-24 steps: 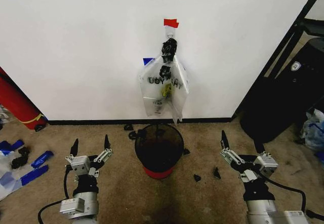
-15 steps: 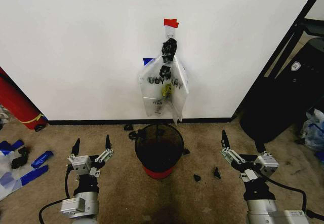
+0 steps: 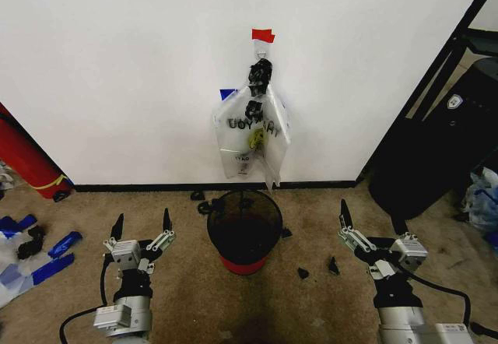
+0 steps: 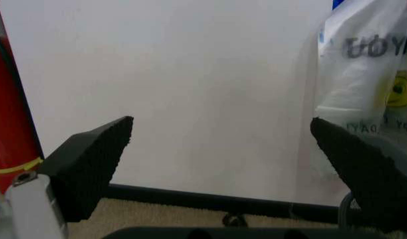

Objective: Pick up the garbage bag from the wall and place it over the trash bin.

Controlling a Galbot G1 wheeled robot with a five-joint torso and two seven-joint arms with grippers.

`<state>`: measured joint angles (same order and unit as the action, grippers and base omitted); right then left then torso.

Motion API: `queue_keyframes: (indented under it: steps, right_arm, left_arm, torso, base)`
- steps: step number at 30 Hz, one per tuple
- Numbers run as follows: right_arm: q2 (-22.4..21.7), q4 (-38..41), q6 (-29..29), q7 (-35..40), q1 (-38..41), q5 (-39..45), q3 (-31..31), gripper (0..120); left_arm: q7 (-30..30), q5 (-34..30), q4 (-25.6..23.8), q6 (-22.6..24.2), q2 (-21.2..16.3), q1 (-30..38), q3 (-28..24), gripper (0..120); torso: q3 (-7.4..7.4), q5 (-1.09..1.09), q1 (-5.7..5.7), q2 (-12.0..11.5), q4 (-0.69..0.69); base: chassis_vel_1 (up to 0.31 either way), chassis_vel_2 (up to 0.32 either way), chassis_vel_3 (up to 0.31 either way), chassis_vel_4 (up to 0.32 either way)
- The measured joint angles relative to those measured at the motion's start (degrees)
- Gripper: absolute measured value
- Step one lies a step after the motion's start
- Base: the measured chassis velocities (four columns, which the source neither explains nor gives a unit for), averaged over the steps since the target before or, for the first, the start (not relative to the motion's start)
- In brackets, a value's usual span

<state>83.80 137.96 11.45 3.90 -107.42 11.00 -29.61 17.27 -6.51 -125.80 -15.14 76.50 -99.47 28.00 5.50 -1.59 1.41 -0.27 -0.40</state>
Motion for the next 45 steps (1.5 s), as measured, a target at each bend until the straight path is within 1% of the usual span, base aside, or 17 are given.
queue_keyframes:
  steps: [7, 11, 15, 16, 18, 20, 21, 24, 25, 26, 28, 30, 34, 36, 39, 40, 45]
  right_arm:
    - [-0.7, -0.6, -0.3, 0.0, 0.5, 2.0, 0.3, 100]
    - [-2.5, -1.3, -2.6, -0.2, 3.8, 6.7, 1.7, 100]
    - [-6.1, -3.7, -5.6, -2.3, 11.4, 17.4, 7.3, 100]
    - [-6.1, -3.7, -5.6, -2.3, 11.4, 17.4, 7.3, 100]
    - [-7.7, -6.0, -6.7, -3.5, 16.0, 21.7, 10.7, 100]
    - [-9.9, -10.1, -8.0, -5.2, 21.7, 25.3, 14.2, 100]
    - [-9.9, -10.1, -8.0, -5.2, 21.7, 25.3, 14.2, 100]
    - [-12.0, -16.0, -9.1, -7.9, 28.9, 30.0, 15.7, 100]
    - [-12.0, -16.0, -9.1, -7.9, 28.9, 30.0, 15.7, 100]
    - [-12.5, -17.5, -9.7, -8.2, 30.9, 32.3, 16.0, 100]
    - [-13.2, -20.8, -10.6, -8.5, 36.9, 37.8, 16.7, 100]
    - [-13.4, -22.1, -10.7, -8.4, 39.0, 38.8, 17.1, 100]
    - [-13.8, -27.7, -11.1, -7.5, 46.5, 42.0, 19.1, 100]
    - [-13.8, -28.8, -11.4, -7.5, 47.9, 42.7, 19.6, 100]
    - [-12.7, -33.0, -12.3, -7.3, 52.8, 44.9, 21.3, 100]
    - [-12.7, -33.0, -12.3, -7.3, 52.8, 44.9, 21.3, 100]
    - [-10.5, -37.8, -13.3, -7.2, 60.0, 46.8, 24.2, 100]
  left_arm:
    - [0.0, -0.1, 1.4, -0.2, -0.2, 0.7, -0.2, 100]
    - [0.2, -0.3, 2.0, -1.0, 0.2, 0.7, 0.2, 100]
    - [-0.1, -2.0, 2.1, -1.2, -0.6, -0.2, 0.5, 100]
    - [-0.1, -2.0, 2.1, -1.2, -0.6, -0.2, 0.5, 100]
    - [-0.7, -3.8, 1.9, -1.1, -0.6, -0.4, 0.6, 100]
    - [-1.2, -3.9, 2.2, -1.3, 0.1, -0.3, 0.8, 100]
    - [-1.2, -3.9, 2.2, -1.3, 0.1, -0.3, 0.8, 100]
    - [-1.5, -3.1, 3.2, -1.3, 0.8, 0.4, 0.6, 100]
    - [-1.5, -3.1, 3.2, -1.3, 0.8, 0.4, 0.6, 100]
    - [-1.7, -3.0, 3.4, -1.3, 1.0, 0.5, 0.6, 100]
    - [-1.9, -2.9, 3.9, -0.9, 1.1, 1.3, 0.8, 100]
    - [-2.0, -2.9, 4.1, -0.7, 1.0, 1.7, 0.9, 100]
    - [-2.1, -2.9, 4.8, 0.1, 0.5, 3.4, 0.5, 100]
    - [-2.1, -2.7, 4.8, 0.1, 0.6, 3.5, 0.4, 100]
    - [-2.3, -1.9, 4.1, -0.1, 2.3, 2.7, 0.2, 100]
    - [-2.3, -1.9, 4.1, -0.1, 2.3, 2.7, 0.2, 100]
    - [-2.3, -0.9, 3.1, -0.4, 3.4, 2.3, 0.2, 100]
  torso:
    - [0.00, 0.00, 0.00, 0.0, -0.01]
    - [0.00, 0.00, 0.00, 0.0, 0.00]
    - [0.00, 0.01, 0.00, 0.0, 0.01]
    - [0.00, 0.01, 0.00, 0.0, 0.01]
    - [0.01, 0.00, 0.00, 0.0, 0.00]
    - [0.01, 0.03, 0.00, 0.0, 0.02]
    - [0.01, 0.03, 0.00, 0.0, 0.02]
    - [0.01, 0.01, 0.00, 0.0, 0.01]
    - [0.01, 0.01, 0.00, 0.0, 0.01]
    - [0.02, 0.00, 0.00, 0.0, -0.03]
    - [0.01, 0.01, 0.00, 0.0, 0.02]
    - [0.01, -0.01, 0.01, 0.0, 0.01]
    - [0.02, 0.00, 0.01, 0.0, 0.00]
    - [0.01, 0.01, 0.01, 0.0, -0.02]
    - [0.01, 0.00, 0.01, 0.0, 0.02]
    - [0.01, 0.00, 0.01, 0.0, 0.02]
    - [0.01, 0.00, 0.01, 0.0, 0.01]
  base:
    - [0.000, 0.000, 0.000, 0.000]
    - [0.000, 0.000, 0.000, 0.000]
    - [0.000, 0.000, 0.000, 0.000]
    - [0.000, 0.000, 0.000, 0.000]
    - [0.000, 0.000, 0.000, 0.000]
    - [0.000, 0.000, 0.000, 0.000]
    - [0.000, 0.000, 0.000, 0.000]
    - [0.000, 0.000, 0.000, 0.000]
    - [0.000, 0.000, 0.000, 0.000]
    - [0.000, 0.000, 0.000, 0.000]
    - [0.000, 0.000, 0.000, 0.000]
    - [0.000, 0.000, 0.000, 0.000]
    - [0.000, 0.000, 0.000, 0.000]
    - [0.000, 0.000, 0.000, 0.000]
    - [0.000, 0.000, 0.000, 0.000]
    - [0.000, 0.000, 0.000, 0.000]
    - [0.000, 0.000, 0.000, 0.000]
